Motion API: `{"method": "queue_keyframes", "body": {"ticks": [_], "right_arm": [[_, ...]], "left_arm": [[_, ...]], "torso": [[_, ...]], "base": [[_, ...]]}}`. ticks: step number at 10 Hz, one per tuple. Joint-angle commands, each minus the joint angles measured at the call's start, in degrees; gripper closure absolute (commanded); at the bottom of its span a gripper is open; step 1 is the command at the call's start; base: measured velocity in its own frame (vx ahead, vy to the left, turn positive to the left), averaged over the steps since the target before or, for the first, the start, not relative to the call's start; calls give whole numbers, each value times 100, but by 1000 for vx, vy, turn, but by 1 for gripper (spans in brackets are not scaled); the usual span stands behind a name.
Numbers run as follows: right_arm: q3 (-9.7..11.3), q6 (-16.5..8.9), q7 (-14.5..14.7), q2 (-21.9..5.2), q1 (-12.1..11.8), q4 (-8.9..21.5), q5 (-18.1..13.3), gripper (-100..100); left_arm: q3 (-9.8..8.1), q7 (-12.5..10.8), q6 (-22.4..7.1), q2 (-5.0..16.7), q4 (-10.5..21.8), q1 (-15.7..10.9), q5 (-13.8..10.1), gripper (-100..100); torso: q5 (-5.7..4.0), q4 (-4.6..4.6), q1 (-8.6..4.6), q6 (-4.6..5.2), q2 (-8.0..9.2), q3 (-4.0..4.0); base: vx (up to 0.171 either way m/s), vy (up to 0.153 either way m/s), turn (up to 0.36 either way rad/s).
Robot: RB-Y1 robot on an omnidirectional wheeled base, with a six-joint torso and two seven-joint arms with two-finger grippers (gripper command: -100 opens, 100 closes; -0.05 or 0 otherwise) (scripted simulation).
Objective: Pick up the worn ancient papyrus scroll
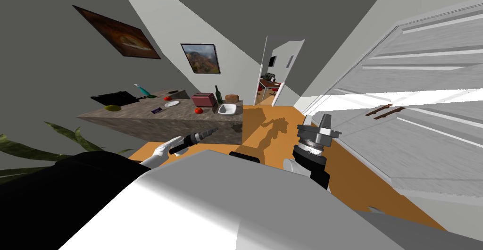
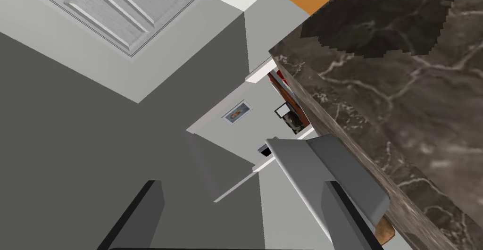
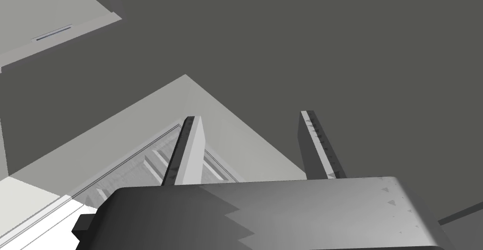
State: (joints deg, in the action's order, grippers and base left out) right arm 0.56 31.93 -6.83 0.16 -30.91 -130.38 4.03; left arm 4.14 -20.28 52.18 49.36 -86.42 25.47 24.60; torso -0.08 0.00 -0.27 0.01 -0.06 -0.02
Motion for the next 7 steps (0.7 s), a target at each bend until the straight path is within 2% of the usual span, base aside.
{"method": "queue_keyframes", "body": {"ticks": [1,2,3,4,5,6,7], "right_arm": [[0,0,0,0,0,0,0,0],[0,0,0,0,0,0,0,0],[0,0,0,0,0,0,0,0],[0,0,0,0,0,0,0,0],[0,0,0,0,0,0,0,0],[0,0,0,0,0,0,0,0],[0,0,0,0,0,0,0,0]], "left_arm": [[77,-103,73,286,286,47,149,-100],[77,-103,73,333,389,47,149,-100],[144,-201,154,562,670,47,265,-100],[144,-201,154,604,739,47,265,-100],[212,-294,229,839,931,49,375,-100],[212,-294,229,868,1090,49,375,-100],[281,-384,298,1086,1338,54,478,-100]], "torso": [[0,0,0,0,0,0],[0,-1,-2,-1,-2,-1],[0,-1,1,-1,-2,-1],[0,-2,-1,1,-9,-5],[0,-2,1,0,-10,-6],[0,-2,1,1,-10,-6],[1,-2,5,-1,-9,-5]], "base": [[18,-83,-39],[14,-69,-16],[36,-79,-46],[38,-70,-27],[33,-73,-59],[30,-60,-27],[55,-84,-73]]}}
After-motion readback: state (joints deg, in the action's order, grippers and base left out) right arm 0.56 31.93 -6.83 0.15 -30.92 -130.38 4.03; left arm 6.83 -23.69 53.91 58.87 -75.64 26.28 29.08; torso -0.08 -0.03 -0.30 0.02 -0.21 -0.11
